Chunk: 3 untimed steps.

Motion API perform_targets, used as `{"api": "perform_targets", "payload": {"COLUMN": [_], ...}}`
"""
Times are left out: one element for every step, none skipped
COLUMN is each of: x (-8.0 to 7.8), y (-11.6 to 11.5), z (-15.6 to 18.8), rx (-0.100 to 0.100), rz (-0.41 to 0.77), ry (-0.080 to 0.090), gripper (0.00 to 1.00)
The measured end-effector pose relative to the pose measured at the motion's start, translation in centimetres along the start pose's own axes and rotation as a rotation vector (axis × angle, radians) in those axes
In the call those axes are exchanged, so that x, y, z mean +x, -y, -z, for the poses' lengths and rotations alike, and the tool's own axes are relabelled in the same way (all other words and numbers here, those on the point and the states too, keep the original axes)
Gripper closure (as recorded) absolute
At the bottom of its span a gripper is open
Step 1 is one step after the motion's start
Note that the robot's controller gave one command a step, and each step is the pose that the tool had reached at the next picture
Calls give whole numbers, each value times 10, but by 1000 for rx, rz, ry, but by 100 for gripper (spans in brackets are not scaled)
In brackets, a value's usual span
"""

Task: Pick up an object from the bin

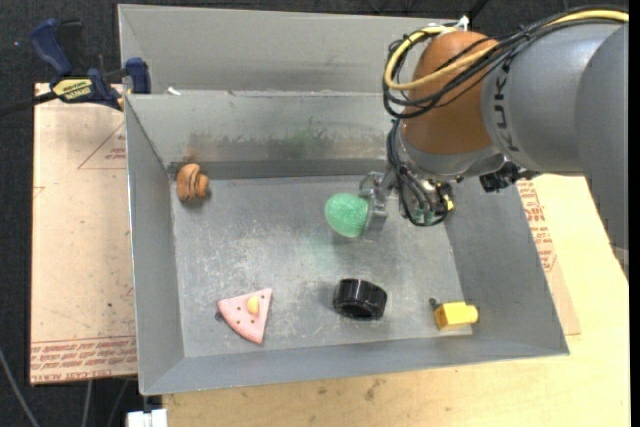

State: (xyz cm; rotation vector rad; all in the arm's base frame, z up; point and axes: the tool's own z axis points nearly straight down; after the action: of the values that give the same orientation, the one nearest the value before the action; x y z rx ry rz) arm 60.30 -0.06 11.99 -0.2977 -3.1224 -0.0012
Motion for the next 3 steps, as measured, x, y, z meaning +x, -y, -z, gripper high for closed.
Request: {"api": "perform_targets", "payload": {"x": [-17, -1, -15], "y": [12, 24, 23], "z": [14, 39, 20], "rx": [-2, 1, -2], "rz": [2, -1, -14], "ry": [19, -4, 20], "gripper": [100, 100, 100]}}
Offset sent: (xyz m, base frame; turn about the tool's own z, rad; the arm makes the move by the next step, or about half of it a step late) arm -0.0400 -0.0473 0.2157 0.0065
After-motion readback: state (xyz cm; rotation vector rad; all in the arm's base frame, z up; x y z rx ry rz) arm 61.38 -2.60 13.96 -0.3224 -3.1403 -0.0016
